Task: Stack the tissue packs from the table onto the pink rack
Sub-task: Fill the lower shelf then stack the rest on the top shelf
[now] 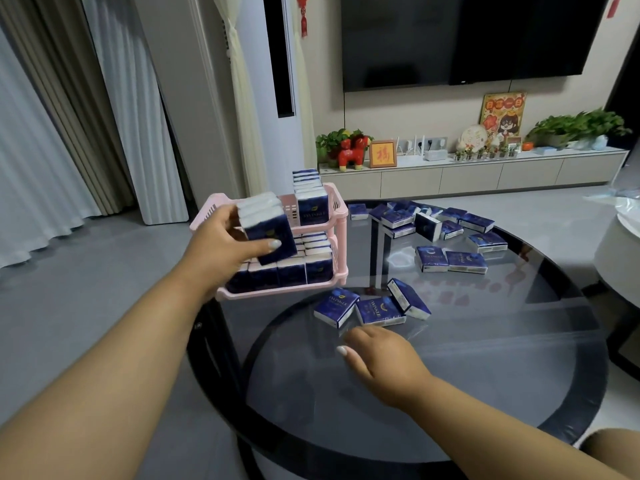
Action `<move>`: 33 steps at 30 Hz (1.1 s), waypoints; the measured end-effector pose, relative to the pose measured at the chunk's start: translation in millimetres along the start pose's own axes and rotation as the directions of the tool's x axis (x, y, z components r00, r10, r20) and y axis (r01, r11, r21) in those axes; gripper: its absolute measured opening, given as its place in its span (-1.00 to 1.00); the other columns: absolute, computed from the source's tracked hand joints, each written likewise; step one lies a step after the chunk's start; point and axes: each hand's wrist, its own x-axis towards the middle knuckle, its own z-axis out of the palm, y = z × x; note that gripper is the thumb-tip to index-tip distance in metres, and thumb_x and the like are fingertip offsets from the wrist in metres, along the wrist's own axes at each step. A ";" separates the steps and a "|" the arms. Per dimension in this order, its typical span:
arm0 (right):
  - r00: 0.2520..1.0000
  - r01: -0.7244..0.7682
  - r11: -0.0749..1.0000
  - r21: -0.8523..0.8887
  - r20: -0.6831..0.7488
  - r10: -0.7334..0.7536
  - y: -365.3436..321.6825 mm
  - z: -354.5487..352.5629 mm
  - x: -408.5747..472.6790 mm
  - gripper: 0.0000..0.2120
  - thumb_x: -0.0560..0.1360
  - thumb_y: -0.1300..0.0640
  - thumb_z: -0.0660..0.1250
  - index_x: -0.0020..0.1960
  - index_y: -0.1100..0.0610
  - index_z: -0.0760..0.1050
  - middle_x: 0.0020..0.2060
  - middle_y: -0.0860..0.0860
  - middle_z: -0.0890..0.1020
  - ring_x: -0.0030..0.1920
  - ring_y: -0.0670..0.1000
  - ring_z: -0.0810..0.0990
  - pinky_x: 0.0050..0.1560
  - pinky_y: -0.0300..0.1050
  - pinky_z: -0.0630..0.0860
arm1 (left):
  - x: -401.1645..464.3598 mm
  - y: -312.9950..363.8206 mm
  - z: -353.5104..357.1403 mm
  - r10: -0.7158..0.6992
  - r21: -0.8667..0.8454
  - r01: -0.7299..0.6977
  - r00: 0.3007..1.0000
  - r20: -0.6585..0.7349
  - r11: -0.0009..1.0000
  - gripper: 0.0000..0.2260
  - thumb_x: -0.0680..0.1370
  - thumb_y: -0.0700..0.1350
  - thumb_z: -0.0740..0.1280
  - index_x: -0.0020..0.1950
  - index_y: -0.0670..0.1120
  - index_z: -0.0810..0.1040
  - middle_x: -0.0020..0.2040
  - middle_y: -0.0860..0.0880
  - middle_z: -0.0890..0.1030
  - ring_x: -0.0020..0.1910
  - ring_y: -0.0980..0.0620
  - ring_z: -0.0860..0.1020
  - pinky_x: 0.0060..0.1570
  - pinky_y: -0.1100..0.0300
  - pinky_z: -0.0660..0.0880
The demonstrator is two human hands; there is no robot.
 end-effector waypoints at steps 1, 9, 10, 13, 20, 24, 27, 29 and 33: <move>1.000 0.001 1.000 -0.001 0.002 -0.001 1.1 1.1 2.0 -0.21 0.44 -0.42 -0.36 0.02 0.04 0.49 -0.10 -0.03 0.57 -0.08 0.01 0.51 -0.09 -0.05 0.45 | 9.9 5.2 -2.4 0.008 0.002 -0.008 1.000 -0.008 1.000 -0.31 0.22 -0.24 0.62 0.31 -0.07 0.47 0.15 -0.01 0.64 0.11 0.04 0.63 0.20 0.00 0.53; 0.999 0.051 0.997 0.061 -0.014 -0.051 8.4 2.8 19.9 -0.31 0.50 -0.38 -0.27 -0.05 0.03 0.48 -0.16 -0.06 0.53 -0.17 -0.04 0.47 -0.14 -0.08 0.44 | 86.3 10.8 -8.0 -0.064 0.049 0.063 0.998 0.011 0.997 -0.37 0.35 -0.30 0.54 0.38 -0.10 0.42 0.20 -0.05 0.60 0.07 0.02 0.58 -0.08 0.22 0.47; 0.998 0.052 0.995 0.084 -0.023 -0.050 9.8 2.6 20.1 -0.32 0.50 -0.37 -0.26 -0.04 0.03 0.49 -0.15 -0.07 0.54 -0.15 -0.05 0.48 -0.13 -0.10 0.43 | 94.4 8.3 -6.4 -0.082 0.037 0.082 0.996 0.020 0.996 -0.37 0.36 -0.33 0.53 0.38 -0.12 0.41 0.21 -0.07 0.59 0.08 0.01 0.58 -0.05 0.20 0.48; 0.998 0.045 0.991 0.124 -0.041 -0.041 13.0 4.9 19.9 -0.33 0.51 -0.37 -0.25 -0.01 0.00 0.51 -0.13 -0.10 0.55 -0.12 -0.09 0.49 -0.09 -0.14 0.44 | 115.0 2.6 -1.0 -0.128 0.034 0.126 0.991 0.038 0.991 -0.38 0.37 -0.36 0.50 0.39 -0.14 0.40 0.20 -0.09 0.59 0.05 0.01 0.56 -0.14 0.25 0.46; 0.997 0.054 0.993 0.104 -0.054 -0.049 19.2 12.8 24.0 -0.41 0.56 -0.32 -0.19 -0.07 0.01 0.48 -0.14 -0.11 0.54 -0.10 -0.09 0.49 -0.09 -0.08 0.47 | 154.4 -11.9 8.6 -0.178 0.047 0.176 0.982 0.065 0.983 -0.40 0.39 -0.36 0.49 0.37 -0.12 0.40 0.16 -0.09 0.60 0.07 -0.02 0.56 -0.15 0.17 0.43; 0.994 0.076 0.990 0.118 -0.088 -0.066 19.8 14.2 25.5 -0.45 0.58 -0.30 -0.15 -0.08 0.02 0.49 -0.13 -0.12 0.55 -0.11 -0.08 0.51 -0.12 -0.09 0.49 | 170.7 -22.4 8.7 -0.201 0.068 0.195 0.976 0.089 0.978 -0.37 0.38 -0.32 0.51 0.40 -0.09 0.38 0.20 -0.05 0.59 0.11 -0.02 0.55 -0.19 0.17 0.40; 0.991 0.079 0.990 0.120 -0.118 -0.065 20.5 15.9 24.9 -0.47 0.59 -0.28 -0.11 -0.09 0.02 0.51 -0.14 -0.12 0.57 -0.13 -0.08 0.54 -0.17 -0.08 0.52 | 178.5 -28.7 10.0 -0.208 0.075 0.200 0.972 0.112 0.977 -0.37 0.38 -0.31 0.52 0.39 -0.06 0.39 0.22 -0.05 0.59 0.17 -0.03 0.55 -0.15 0.14 0.41; 0.990 0.077 0.990 0.120 -0.126 -0.062 20.8 16.3 24.5 -0.48 0.59 -0.28 -0.08 -0.09 0.02 0.52 -0.14 -0.13 0.58 -0.12 -0.10 0.55 -0.18 -0.10 0.53 | 182.7 -32.1 10.4 -0.212 0.076 0.204 0.970 0.116 0.976 -0.36 0.38 -0.30 0.52 0.40 -0.05 0.37 0.22 -0.03 0.59 0.19 -0.03 0.55 -0.14 0.14 0.42; 0.992 0.063 0.987 0.146 -0.119 -0.046 21.6 16.0 24.8 -0.49 0.56 -0.32 -0.08 -0.06 -0.02 0.52 -0.09 -0.18 0.57 -0.07 -0.15 0.54 -0.12 -0.15 0.53 | 187.3 -37.4 11.7 -0.211 0.069 0.202 0.966 0.147 0.977 -0.33 0.39 -0.29 0.52 0.43 -0.05 0.34 0.26 0.00 0.57 0.17 0.02 0.56 -0.05 0.12 0.48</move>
